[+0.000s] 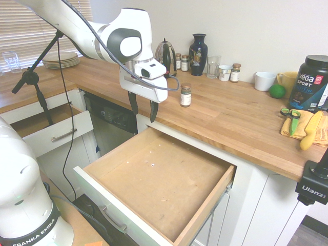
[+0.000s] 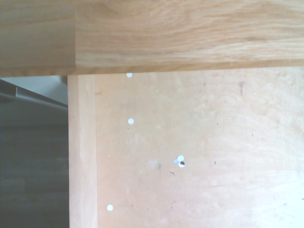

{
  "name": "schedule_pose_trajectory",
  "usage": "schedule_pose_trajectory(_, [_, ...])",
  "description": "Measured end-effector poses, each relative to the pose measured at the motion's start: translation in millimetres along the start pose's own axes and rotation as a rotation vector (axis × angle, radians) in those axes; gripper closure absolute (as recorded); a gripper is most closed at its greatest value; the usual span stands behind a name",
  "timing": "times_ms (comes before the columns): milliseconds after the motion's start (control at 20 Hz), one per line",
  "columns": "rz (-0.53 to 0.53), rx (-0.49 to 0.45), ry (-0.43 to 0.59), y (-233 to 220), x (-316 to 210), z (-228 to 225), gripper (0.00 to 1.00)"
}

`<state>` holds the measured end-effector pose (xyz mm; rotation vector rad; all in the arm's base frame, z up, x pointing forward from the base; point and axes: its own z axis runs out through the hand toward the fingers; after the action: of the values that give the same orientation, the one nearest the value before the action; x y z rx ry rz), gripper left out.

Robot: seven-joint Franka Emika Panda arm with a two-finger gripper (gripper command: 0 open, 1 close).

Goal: Put seasoning jar in the drawer

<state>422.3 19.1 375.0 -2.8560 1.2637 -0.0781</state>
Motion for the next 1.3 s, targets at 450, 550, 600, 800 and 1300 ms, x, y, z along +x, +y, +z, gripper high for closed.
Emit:
schedule_pose_trajectory(450, [-0.003, 0.025, 0.038, -42.6, 34.6, -13.3, 0.00])
schedule_pose_trajectory(550, [0.000, 0.016, 0.047, -60.1, 48.8, -14.5, 0.00])
schedule_pose_trajectory(600, [0.007, 0.012, 0.055, -69.0, 56.6, -16.1, 0.00])
schedule_pose_trajectory(800, [0.034, -0.007, 0.064, -100.3, 80.4, -21.6, 0.00])
schedule_pose_trajectory(1300, [0.089, -0.033, 0.061, -164.3, 126.0, -7.3, 0.00])
